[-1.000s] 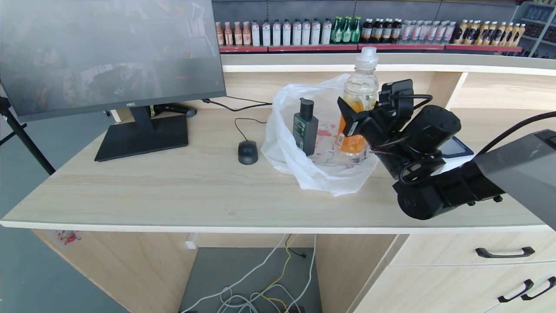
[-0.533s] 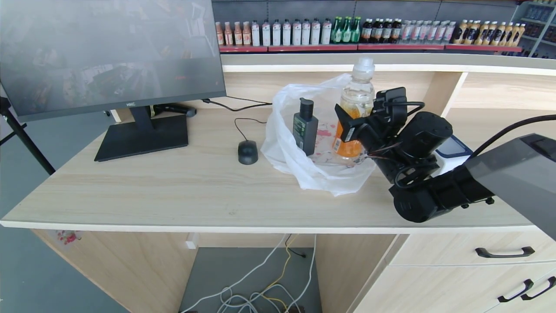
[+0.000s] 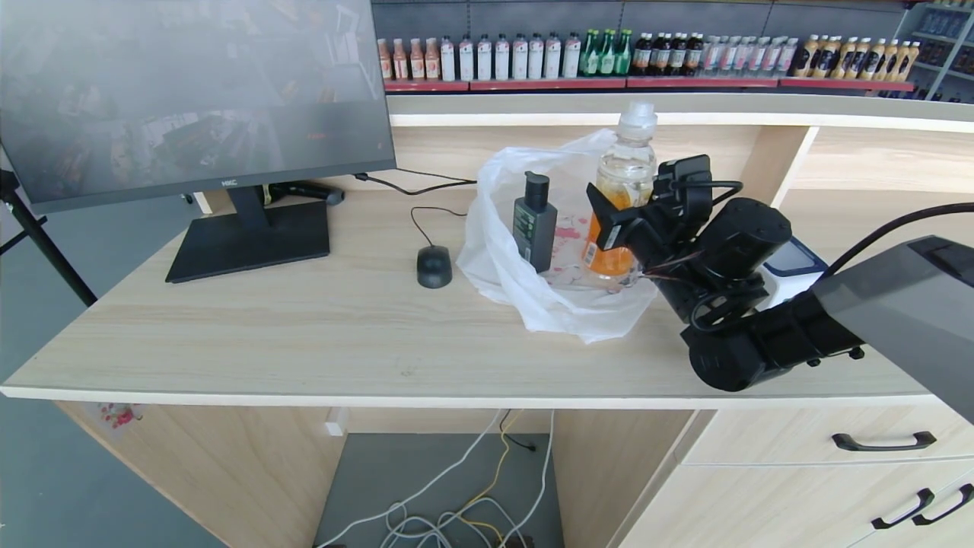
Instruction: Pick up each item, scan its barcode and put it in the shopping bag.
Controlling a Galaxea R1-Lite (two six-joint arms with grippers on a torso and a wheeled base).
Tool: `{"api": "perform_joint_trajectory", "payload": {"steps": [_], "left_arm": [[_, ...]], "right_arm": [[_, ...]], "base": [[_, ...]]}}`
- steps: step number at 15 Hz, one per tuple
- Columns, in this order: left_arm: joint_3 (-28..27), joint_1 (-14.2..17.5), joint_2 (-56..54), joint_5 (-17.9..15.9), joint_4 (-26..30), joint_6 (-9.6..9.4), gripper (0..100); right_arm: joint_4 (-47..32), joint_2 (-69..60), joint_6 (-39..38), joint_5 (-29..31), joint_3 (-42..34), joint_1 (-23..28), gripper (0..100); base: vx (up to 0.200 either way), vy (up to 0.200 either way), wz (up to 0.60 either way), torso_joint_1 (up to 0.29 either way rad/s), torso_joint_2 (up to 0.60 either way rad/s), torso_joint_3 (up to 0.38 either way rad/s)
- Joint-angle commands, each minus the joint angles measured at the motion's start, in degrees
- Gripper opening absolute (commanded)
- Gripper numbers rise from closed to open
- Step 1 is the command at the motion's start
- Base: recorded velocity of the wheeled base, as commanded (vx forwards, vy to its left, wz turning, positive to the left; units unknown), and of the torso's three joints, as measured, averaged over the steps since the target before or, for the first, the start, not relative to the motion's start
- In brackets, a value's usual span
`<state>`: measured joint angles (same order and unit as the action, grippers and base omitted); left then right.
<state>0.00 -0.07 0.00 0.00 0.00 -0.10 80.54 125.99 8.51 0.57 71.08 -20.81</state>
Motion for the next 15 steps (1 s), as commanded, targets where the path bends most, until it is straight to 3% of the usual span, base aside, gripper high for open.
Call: {"api": "perform_joint_trajectory", "payload": {"steps": [1, 7, 8, 15], "left_arm": [[0.0, -0.01, 0.0, 0.0, 0.0, 0.01, 100], [0.0, -0.01, 0.0, 0.0, 0.0, 0.01, 100], [0.0, -0.01, 0.0, 0.0, 0.0, 0.01, 100], [0.0, -0.01, 0.0, 0.0, 0.0, 0.01, 100]], "right_arm": [[-0.12, 0.57, 0.19, -0.13, -0.07, -0.02, 0], [0.49, 1.19, 0.63, 0.04, -0.16, -0.37, 0], [0.49, 1.19, 0.54, 0.04, -0.16, -0.28, 100], [4.01, -1.27, 0.19, -0.13, -0.33, 0.07, 100]], "base": [[0.0, 0.0, 0.0, 0.0, 0.0, 0.0], [0.0, 0.0, 0.0, 0.0, 0.0, 0.0], [0.0, 0.0, 0.0, 0.0, 0.0, 0.0], [0.0, 0.0, 0.0, 0.0, 0.0, 0.0]]}}
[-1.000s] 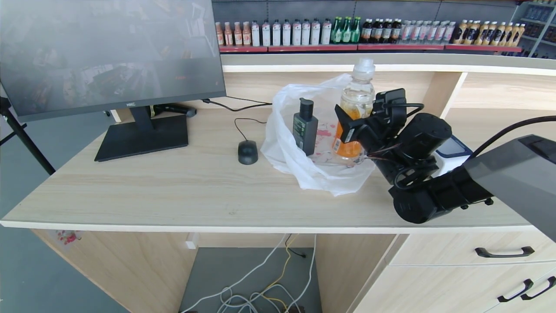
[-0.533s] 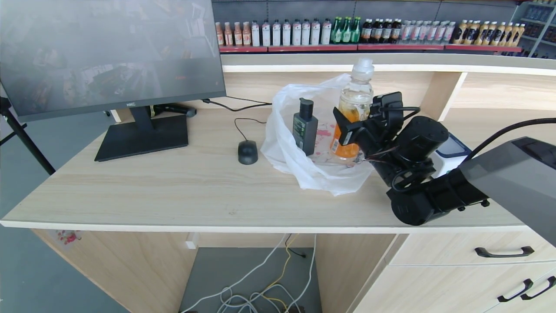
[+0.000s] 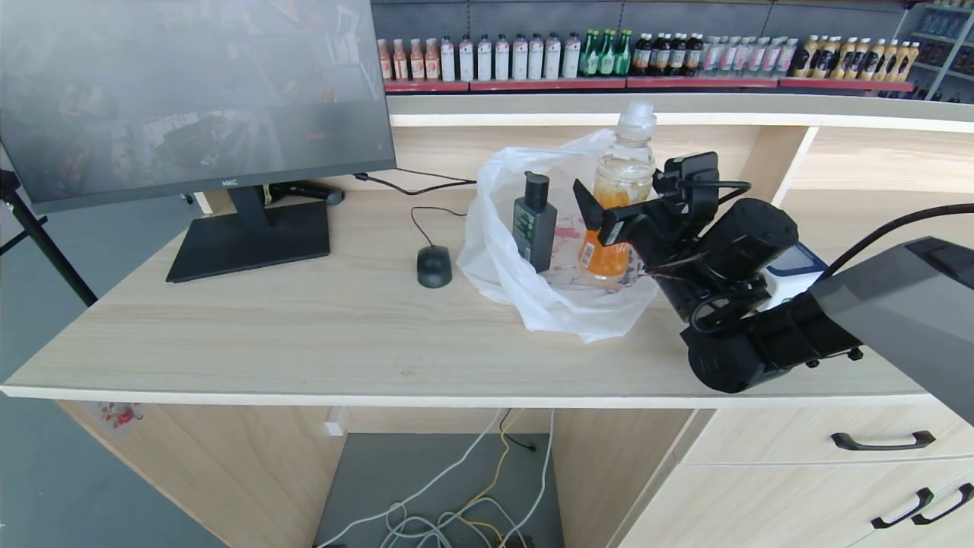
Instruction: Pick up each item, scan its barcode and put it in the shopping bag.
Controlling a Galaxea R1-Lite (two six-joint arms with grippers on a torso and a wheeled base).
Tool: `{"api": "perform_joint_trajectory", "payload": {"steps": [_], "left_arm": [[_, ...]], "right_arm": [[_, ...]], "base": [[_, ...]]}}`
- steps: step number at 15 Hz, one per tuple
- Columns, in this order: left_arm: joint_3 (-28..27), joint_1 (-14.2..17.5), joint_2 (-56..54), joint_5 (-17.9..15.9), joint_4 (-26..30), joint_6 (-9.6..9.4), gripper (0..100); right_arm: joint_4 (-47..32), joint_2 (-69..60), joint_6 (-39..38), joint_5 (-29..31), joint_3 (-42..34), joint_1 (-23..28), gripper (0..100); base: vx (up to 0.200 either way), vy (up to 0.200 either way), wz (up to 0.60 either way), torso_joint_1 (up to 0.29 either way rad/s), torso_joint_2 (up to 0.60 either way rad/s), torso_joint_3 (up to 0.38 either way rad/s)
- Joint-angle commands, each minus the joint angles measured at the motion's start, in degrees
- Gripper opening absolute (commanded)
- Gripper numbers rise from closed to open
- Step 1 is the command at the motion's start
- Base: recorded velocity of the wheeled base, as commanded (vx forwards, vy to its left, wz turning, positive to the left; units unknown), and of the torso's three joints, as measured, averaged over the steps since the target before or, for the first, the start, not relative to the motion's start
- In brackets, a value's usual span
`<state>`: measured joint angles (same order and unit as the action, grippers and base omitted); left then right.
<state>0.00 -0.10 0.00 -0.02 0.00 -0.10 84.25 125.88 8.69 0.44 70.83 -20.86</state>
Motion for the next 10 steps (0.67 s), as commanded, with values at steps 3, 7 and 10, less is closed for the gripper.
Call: {"api": "perform_joint_trajectory", "payload": {"steps": [3, 7, 10], "left_arm": [[0.0, 0.01, 0.0, 0.02, 0.0, 0.01, 100], [0.0, 0.01, 0.0, 0.02, 0.0, 0.01, 100], [0.0, 0.01, 0.0, 0.02, 0.0, 0.01, 100]], "right_arm": [[0.74, -4.68, -1.22, 0.0, -0.34, 0.12, 100], [5.75, -19.97, -6.76, 0.09, -22.49, 3.37, 100], [5.75, -37.2, -14.4, 0.09, -47.71, 6.8, 100]], "base": [[0.0, 0.0, 0.0, 0.0, 0.0, 0.0], [0.0, 0.0, 0.0, 0.0, 0.0, 0.0], [0.0, 0.0, 0.0, 0.0, 0.0, 0.0]]}}
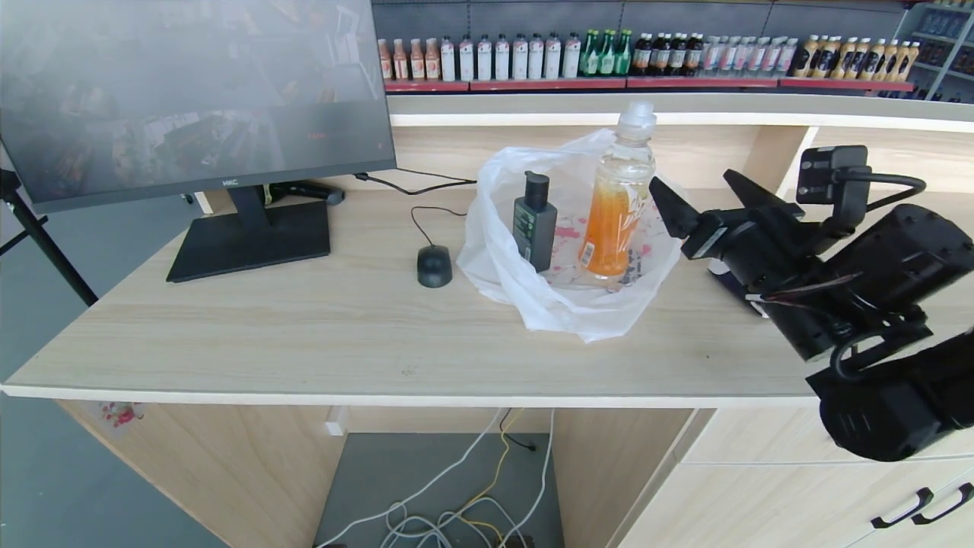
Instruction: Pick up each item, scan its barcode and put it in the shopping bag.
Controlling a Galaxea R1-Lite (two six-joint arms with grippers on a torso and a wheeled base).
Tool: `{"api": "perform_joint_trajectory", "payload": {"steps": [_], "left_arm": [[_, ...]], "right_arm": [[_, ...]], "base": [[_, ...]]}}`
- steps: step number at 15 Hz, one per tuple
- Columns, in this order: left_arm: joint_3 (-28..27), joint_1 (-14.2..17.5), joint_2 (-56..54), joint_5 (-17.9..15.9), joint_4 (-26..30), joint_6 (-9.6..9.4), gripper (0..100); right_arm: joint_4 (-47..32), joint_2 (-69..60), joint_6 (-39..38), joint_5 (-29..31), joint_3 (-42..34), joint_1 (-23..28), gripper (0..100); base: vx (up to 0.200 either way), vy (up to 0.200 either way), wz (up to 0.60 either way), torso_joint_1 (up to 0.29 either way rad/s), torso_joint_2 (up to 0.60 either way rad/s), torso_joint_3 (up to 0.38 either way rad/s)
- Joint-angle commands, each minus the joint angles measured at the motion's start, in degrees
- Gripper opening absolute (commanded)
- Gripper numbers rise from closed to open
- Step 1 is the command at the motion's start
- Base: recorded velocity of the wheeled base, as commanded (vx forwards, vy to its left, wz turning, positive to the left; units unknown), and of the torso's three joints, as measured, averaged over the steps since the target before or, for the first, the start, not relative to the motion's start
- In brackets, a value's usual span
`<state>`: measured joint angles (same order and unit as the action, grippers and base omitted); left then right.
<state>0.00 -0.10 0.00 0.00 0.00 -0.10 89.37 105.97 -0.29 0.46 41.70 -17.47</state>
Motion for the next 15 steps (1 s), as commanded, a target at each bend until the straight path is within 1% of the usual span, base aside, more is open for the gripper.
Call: {"api": "perform_joint_trajectory", "payload": {"steps": [1, 4, 5, 8, 11, 12, 14, 15], "left_arm": [[0.0, 0.01, 0.0, 0.0, 0.0, 0.01, 100], [0.0, 0.01, 0.0, 0.0, 0.0, -0.08, 100], [0.0, 0.01, 0.0, 0.0, 0.0, -0.08, 100], [0.0, 0.01, 0.0, 0.0, 0.0, -0.17, 100], [0.0, 0.01, 0.0, 0.0, 0.0, -0.17, 100], [0.0, 0.01, 0.0, 0.0, 0.0, -0.17, 100], [0.0, 0.01, 0.0, 0.0, 0.0, -0.08, 100], [0.0, 0.01, 0.0, 0.0, 0.0, -0.08, 100]], "right_arm": [[0.63, -21.25, -6.48, 0.06, -23.86, 3.67, 100], [0.63, -30.74, -9.73, 0.15, -40.39, 3.67, 100], [0.63, -33.46, -9.9, 0.42, -41.7, 3.49, 100], [0.37, -36.01, -9.9, 0.5, -41.7, 3.49, 100], [-5.08, -37.51, -11.05, 1.38, -41.7, 3.49, 100], [-8.6, -40.32, -11.22, 2.35, -41.7, 3.49, 100], [-27.93, -54.64, -11.84, 3.05, -41.7, 3.32, 100], [-47.45, -68.44, -10.87, 2.7, -41.7, 2.18, 100]], "base": [[0.0, 0.0, 0.0, 0.0, 0.0, 0.0], [0.0, 0.0, 0.0, 0.0, 0.0, 0.0], [0.0, 0.0, 0.0, 0.0, 0.0, 0.0], [0.0, 0.0, 0.0, 0.0, 0.0, 0.0], [0.0, 0.0, 0.0, 0.0, 0.0, 0.0], [0.0, 0.0, 0.0, 0.0, 0.0, 0.0], [0.0, 0.0, 0.0, 0.0, 0.0, 0.0], [0.0, 0.0, 0.0, 0.0, 0.0, 0.0]]}}
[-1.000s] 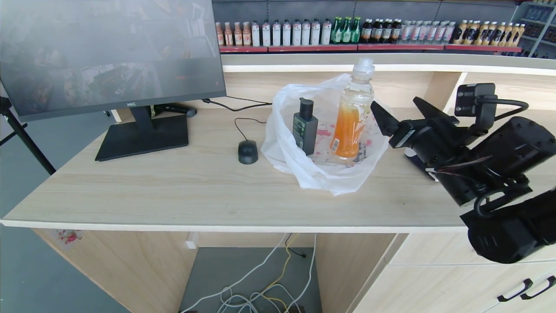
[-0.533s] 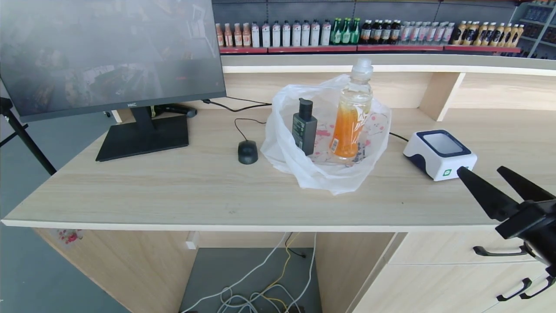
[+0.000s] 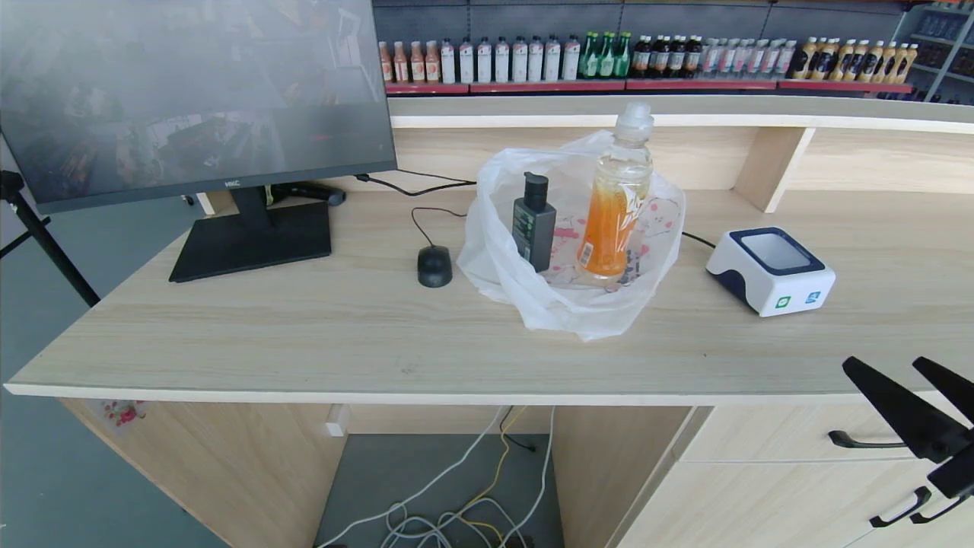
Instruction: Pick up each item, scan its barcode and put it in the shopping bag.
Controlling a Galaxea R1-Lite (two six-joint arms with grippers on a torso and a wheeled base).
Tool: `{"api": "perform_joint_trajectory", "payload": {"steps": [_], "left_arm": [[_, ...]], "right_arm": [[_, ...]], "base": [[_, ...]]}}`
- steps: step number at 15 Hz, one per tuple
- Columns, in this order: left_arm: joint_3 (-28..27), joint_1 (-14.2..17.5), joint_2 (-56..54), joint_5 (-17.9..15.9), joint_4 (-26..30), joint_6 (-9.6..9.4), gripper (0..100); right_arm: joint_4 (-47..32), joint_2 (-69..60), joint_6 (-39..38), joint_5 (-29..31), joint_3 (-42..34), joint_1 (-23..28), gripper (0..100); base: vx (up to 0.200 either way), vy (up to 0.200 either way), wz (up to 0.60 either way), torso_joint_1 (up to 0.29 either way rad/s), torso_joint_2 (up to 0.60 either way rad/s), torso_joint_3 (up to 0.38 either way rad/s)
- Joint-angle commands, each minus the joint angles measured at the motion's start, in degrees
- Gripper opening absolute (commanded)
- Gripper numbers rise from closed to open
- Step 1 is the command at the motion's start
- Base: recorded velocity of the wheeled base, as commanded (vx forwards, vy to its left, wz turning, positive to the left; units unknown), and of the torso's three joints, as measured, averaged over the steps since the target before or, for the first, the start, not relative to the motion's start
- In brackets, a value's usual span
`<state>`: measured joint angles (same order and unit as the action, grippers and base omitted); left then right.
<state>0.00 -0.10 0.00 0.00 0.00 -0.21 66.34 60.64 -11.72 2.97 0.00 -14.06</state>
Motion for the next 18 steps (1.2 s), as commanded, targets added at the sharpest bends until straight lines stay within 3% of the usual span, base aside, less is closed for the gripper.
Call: {"api": "perform_joint_trajectory", "payload": {"steps": [1, 3, 4, 5, 9, 12, 13, 15, 18], "left_arm": [[0.0, 0.01, 0.0, 0.0, 0.0, 0.03, 100], [0.0, 0.01, 0.0, 0.0, 0.0, 0.03, 100], [0.0, 0.01, 0.0, 0.0, 0.0, 0.03, 100], [0.0, 0.01, 0.0, 0.0, 0.0, 0.03, 100], [0.0, 0.01, 0.0, 0.0, 0.0, 0.03, 100], [0.0, 0.01, 0.0, 0.0, 0.0, 0.03, 100], [0.0, 0.01, 0.0, 0.0, 0.0, 0.03, 100], [0.0, 0.01, 0.0, 0.0, 0.0, 0.03, 100], [0.0, 0.01, 0.0, 0.0, 0.0, 0.21, 100]], "right_arm": [[-38.3, -34.09, 3.1, 0.1, 0.0, -2.38, 100], [-57.55, -52.37, 8.73, 0.19, 0.0, -2.38, 100], [-64.58, -60.02, 10.84, 0.19, 0.0, -2.56, 100], [-66.6, -60.64, 11.01, 0.19, 0.09, -3.61, 100], [-65.81, -56.33, 10.75, 0.19, 0.0, -1.24, 100], [-65.9, -51.32, 12.59, 0.1, 0.0, 15.02, 100], [-65.9, -52.02, 12.77, 0.01, 0.0, 17.66, 100], [-65.99, -58.44, 12.86, -0.16, 0.0, 13.09, 100], [-65.99, -60.64, 11.98, -0.51, 0.0, 14.06, 100]], "base": [[0.0, 0.0, 0.0, 0.0, 0.0, 0.0], [0.0, 0.0, 0.0, 0.0, 0.0, 0.0], [0.0, 0.0, 0.0, 0.0, 0.0, 0.0], [0.0, 0.0, 0.0, 0.0, 0.0, 0.0], [0.0, 0.0, 0.0, 0.0, 0.0, 0.0], [0.0, 0.0, 0.0, 0.0, 0.0, 0.0], [0.0, 0.0, 0.0, 0.0, 0.0, 0.0], [0.0, 0.0, 0.0, 0.0, 0.0, 0.0], [-0.067, 0.0, 0.0, 0.002, 0.0, 0.001]]}}
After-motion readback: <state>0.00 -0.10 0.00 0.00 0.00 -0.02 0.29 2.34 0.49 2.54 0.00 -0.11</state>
